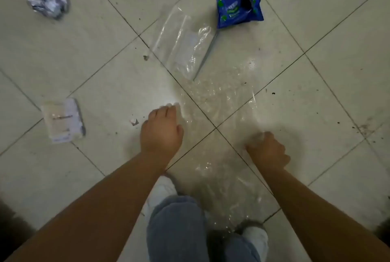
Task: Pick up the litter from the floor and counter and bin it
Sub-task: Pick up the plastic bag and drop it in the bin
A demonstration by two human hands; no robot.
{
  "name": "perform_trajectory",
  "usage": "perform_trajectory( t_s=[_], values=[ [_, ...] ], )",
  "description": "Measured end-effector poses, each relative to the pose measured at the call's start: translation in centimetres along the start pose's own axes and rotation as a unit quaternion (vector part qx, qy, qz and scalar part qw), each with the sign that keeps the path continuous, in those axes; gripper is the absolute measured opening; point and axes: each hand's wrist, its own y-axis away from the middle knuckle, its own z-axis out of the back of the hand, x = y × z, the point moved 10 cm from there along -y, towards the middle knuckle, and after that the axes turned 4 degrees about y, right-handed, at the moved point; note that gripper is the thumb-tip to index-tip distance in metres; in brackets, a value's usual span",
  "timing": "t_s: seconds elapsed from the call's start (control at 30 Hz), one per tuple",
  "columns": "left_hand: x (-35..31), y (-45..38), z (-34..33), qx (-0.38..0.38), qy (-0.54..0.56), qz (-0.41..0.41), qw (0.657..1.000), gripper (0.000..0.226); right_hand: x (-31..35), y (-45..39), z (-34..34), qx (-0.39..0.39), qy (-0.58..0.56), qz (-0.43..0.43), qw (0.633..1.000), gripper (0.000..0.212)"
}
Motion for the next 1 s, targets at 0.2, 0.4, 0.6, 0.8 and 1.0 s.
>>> perform_trajectory(
  t_s=[0.2, 0.4, 0.6, 0.8, 1.0],
  values=[
    [-1.9, -6.6, 3.1, -0.089, 0.057, 0.018, 0.994, 0.036, 0.6, -2.0, 2.6, -0.036, 0.013, 0.116, 0.993, 0.018],
    [-4.8, -10.5, 3.4, -0.100, 0.067, 0.028, 0.992, 0.045, 0.5, -3.2, 4.5, -0.017, 0.071, 0.124, 0.990, 0.015],
    [-6.2, -11.3, 2.4, -0.092, 0.028, 0.048, 0.994, 0.056, 1.8, -4.2, 4.4, 0.000, 0.105, 0.127, 0.986, 0.038],
    [-7.8, -11.8, 2.3, -0.072, -0.015, 0.049, 0.996, 0.028, 1.0, -3.7, 5.5, -0.014, 0.099, 0.162, 0.982, 0.036],
    [-6.8, -7.1, 6.0, -0.063, -0.001, 0.040, 0.997, 0.024, 0.6, 0.8, 7.5, 0.026, -0.009, 0.207, 0.978, 0.016]
  ],
)
